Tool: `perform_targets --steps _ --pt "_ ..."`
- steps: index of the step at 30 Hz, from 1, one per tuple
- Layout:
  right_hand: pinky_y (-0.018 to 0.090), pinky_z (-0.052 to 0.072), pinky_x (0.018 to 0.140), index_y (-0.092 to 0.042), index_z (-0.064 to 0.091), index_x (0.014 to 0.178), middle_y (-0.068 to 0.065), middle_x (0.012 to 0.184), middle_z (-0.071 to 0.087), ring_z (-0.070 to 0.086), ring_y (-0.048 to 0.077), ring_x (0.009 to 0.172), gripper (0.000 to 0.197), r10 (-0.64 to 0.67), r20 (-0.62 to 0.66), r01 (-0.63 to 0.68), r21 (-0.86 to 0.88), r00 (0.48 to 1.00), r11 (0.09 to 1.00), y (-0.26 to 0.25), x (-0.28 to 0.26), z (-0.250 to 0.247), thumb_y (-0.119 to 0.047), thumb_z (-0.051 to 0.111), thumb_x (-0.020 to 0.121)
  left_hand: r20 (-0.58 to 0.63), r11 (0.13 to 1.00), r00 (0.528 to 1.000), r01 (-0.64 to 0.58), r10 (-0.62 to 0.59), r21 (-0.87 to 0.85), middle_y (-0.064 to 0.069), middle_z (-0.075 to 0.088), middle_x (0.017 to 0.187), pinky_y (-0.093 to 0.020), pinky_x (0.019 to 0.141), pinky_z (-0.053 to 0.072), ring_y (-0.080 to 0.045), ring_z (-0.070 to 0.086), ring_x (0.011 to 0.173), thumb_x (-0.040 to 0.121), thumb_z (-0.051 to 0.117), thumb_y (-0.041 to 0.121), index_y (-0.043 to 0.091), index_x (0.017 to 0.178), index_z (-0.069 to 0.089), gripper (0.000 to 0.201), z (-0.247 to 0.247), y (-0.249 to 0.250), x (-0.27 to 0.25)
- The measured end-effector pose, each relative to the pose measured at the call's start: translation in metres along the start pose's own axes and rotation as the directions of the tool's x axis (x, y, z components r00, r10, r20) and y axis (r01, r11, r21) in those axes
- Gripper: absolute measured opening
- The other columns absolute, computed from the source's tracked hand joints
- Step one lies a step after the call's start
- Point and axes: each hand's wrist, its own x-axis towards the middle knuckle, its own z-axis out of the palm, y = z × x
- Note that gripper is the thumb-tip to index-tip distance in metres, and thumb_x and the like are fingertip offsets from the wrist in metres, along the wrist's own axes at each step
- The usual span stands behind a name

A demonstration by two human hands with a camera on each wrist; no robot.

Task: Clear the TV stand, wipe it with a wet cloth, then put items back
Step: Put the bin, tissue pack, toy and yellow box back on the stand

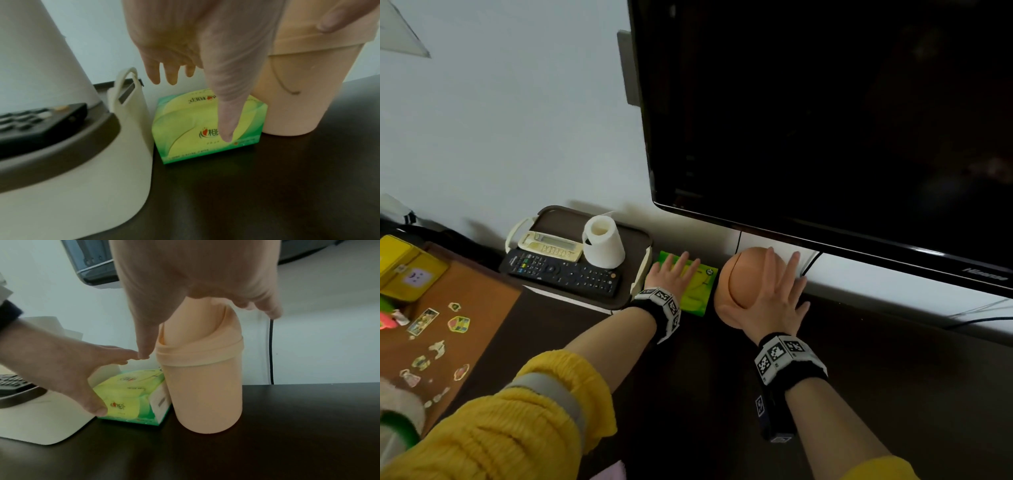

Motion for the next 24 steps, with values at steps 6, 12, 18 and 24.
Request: perform_targets --steps 6,12,18,24 --pt "0.051 0.000 0.118 -0.031 -0.011 0.149 0.007 0.158 -0.011 -0.009 0.033 0.145 0.097 -0.096 -0.035 0.093 -0.066 0.995 0.993 -0.039 -0.036 -0.001 -0.053 0.057 0.083 -0.126 0.997 0.989 -0.082 0.081 -0.007 -0.001 0.011 0.158 -0.039 0.114 0.025 -0.025 0.015 0.145 0.087 0.063 0.031 0.028 0.149 0.009 0.083 0.009 -0.026 -0.045" --pt "0.045 0.008 0.118 -0.033 0.003 0.151 0.001 0.159 -0.011 -0.005 0.026 0.147 0.079 -0.221 -0.154 0.200 -0.140 0.963 0.970 -0.095 -0.083 0.014 -0.033 0.052 0.089 -0.285 0.979 0.942 -0.199 0.178 -0.047 0.002 0.027 0.153 -0.037 0.111 0.029 -0.021 0.025 0.141 0.090 0.053 0.024 0.027 0.146 0.023 0.064 0.014 -0.069 -0.102" --pt "0.042 0.008 0.120 -0.037 0.004 0.150 -0.005 0.160 -0.009 -0.002 0.024 0.147 0.082 -0.188 -0.189 0.160 -0.156 0.964 0.975 -0.166 -0.144 0.026 -0.028 0.054 0.086 -0.333 0.976 0.923 -0.217 0.194 -0.034 0.000 0.039 0.144 -0.038 0.106 0.034 -0.023 0.038 0.133 0.090 0.050 0.027 0.025 0.145 0.026 0.060 0.021 -0.139 -0.172" --pt "0.041 0.006 0.120 -0.037 0.005 0.150 -0.003 0.160 -0.009 -0.002 0.025 0.147 0.084 -0.261 -0.089 0.241 -0.187 0.961 0.952 -0.272 -0.199 0.061 -0.029 0.057 0.085 -0.304 0.994 0.949 -0.100 0.085 -0.033 0.000 0.043 0.143 -0.039 0.108 0.033 -0.023 0.040 0.132 0.092 0.047 0.030 0.026 0.145 0.025 0.058 0.044 -0.249 -0.239"
